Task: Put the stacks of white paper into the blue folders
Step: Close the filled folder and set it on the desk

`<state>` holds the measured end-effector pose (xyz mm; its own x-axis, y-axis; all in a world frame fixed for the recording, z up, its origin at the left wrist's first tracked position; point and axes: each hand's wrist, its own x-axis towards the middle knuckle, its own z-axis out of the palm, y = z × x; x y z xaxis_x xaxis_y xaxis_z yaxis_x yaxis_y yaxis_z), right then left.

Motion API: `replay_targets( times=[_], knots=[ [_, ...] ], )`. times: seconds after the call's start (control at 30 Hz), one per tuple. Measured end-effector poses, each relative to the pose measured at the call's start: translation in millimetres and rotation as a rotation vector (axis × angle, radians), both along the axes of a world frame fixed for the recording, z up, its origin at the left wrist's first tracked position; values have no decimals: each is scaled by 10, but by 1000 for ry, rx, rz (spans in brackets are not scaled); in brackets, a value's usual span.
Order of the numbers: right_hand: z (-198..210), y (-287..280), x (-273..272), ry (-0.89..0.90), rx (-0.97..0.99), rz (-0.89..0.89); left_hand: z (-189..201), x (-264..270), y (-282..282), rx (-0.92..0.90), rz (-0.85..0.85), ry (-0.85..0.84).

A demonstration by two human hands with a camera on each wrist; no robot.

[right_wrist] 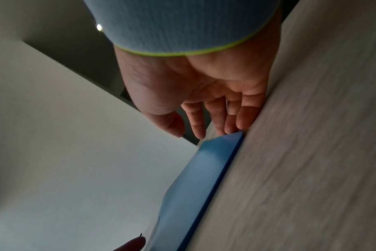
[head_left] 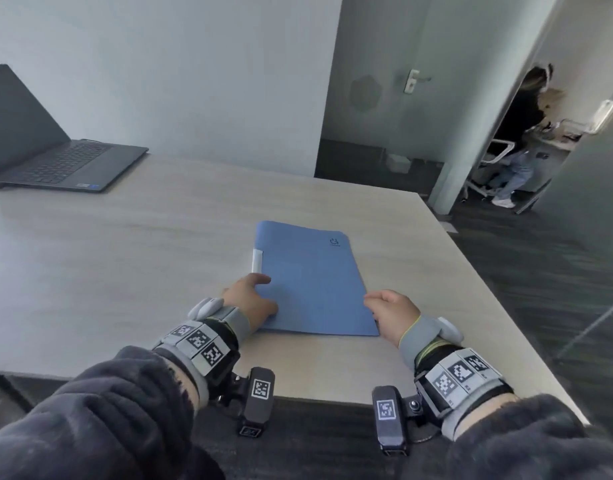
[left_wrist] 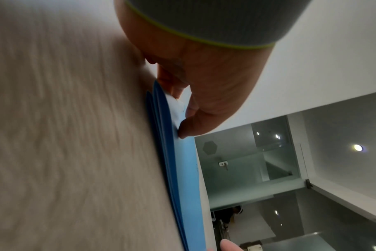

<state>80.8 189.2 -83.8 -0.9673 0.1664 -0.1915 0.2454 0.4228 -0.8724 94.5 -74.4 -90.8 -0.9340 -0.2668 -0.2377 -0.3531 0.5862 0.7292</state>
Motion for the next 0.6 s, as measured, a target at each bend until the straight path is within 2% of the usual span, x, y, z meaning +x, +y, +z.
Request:
replay_targets(
  times=[0.13, 0.3, 0.6],
  knots=[
    [-112, 265, -29, -29, -38, -17, -31, -28, 175, -68, -30, -13],
    [-31, 275, 40, -23, -93, -1, -13, -25, 191, -123, -18, -18],
    [-47, 266, 39, 3, -97, 49, 82, 49, 116, -63, -106, 4]
  ],
)
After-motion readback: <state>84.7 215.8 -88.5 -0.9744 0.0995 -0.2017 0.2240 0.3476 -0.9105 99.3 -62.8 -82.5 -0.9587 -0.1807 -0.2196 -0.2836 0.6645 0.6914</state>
